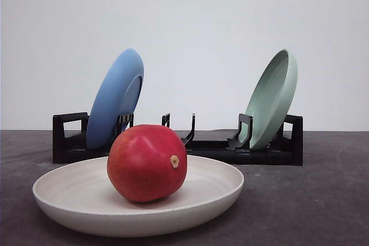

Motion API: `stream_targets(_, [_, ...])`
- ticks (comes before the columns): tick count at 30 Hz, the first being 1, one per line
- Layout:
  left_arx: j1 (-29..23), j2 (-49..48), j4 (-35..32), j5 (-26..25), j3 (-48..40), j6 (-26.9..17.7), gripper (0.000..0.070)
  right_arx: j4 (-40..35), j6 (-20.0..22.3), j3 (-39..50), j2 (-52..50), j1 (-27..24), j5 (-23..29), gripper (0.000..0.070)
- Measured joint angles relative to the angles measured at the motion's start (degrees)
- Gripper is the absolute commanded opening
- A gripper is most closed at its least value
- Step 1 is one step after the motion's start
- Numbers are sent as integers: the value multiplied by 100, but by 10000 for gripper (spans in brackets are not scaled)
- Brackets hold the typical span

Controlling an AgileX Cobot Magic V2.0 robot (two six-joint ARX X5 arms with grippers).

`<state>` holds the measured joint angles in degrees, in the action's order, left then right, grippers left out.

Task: Place pomegranate in white plate

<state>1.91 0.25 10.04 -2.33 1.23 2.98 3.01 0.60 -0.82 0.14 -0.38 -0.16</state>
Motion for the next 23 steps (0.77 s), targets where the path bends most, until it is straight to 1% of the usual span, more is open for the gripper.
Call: stream_targets(23, [0, 0, 2, 0, -1, 0, 0, 0, 0, 0, 0, 0, 0, 12])
